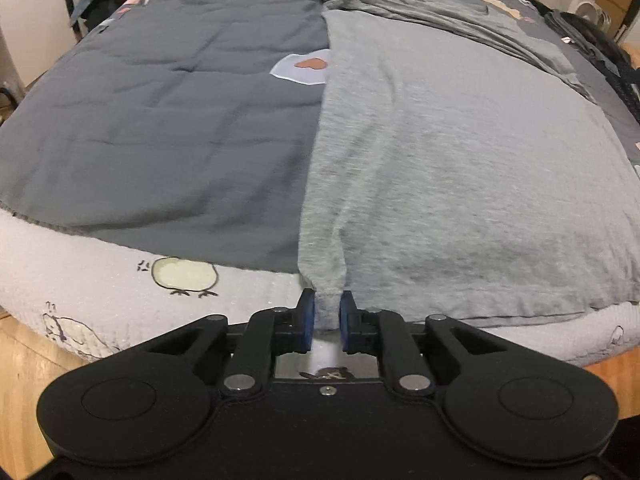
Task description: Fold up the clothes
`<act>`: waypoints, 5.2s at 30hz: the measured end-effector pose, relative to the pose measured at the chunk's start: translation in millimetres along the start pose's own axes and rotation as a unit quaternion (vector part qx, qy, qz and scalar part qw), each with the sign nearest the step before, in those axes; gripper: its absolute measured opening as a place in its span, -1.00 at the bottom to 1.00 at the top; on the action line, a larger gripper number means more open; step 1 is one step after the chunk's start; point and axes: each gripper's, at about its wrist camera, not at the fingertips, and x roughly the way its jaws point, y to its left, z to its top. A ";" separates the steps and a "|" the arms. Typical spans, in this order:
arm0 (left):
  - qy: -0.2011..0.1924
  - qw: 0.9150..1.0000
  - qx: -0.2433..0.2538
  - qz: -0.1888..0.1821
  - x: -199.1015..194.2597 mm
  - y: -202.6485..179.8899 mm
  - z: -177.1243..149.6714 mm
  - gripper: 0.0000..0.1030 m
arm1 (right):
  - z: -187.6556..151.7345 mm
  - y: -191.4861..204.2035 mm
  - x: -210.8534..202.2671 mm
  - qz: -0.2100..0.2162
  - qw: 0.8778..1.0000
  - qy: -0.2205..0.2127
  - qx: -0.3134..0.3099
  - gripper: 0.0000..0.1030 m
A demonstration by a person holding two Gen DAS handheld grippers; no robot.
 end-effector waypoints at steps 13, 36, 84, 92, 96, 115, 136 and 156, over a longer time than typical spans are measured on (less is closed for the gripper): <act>-0.001 1.000 0.019 0.022 5.7 -11.8 3.5 -0.37 | 1.5 -4.4 0.9 0.063 0.994 0.011 0.088 -0.71; 0.001 0.998 0.050 -0.030 -63.9 -11.9 20.8 -0.86 | 21.3 -14.7 -71.3 0.137 0.979 -0.047 0.141 -0.88; -0.076 0.975 0.081 -0.191 67.2 -172.8 160.6 -0.22 | 205.0 45.6 104.4 -0.136 0.885 -0.198 -0.399 -0.19; -0.065 0.978 0.075 -0.185 80.1 -176.3 177.4 -0.21 | 218.4 52.2 140.1 -0.128 0.862 -0.175 -0.458 -0.22; -0.065 0.979 0.085 -0.175 76.5 -177.6 178.0 -0.21 | 219.6 47.4 143.2 -0.130 0.858 -0.171 -0.467 -0.94; -0.061 0.978 0.089 -0.178 83.8 -176.5 175.5 -0.21 | 219.3 50.0 136.2 -0.101 0.857 -0.174 -0.475 -0.14; -0.045 0.979 0.088 -0.179 90.1 -171.3 177.6 -0.20 | 166.4 36.5 163.6 -0.195 0.682 -0.199 -0.676 -0.96; -0.058 0.978 0.087 -0.178 80.3 -166.9 178.2 -0.20 | 230.8 60.3 93.4 -0.057 0.889 -0.227 -0.393 -0.20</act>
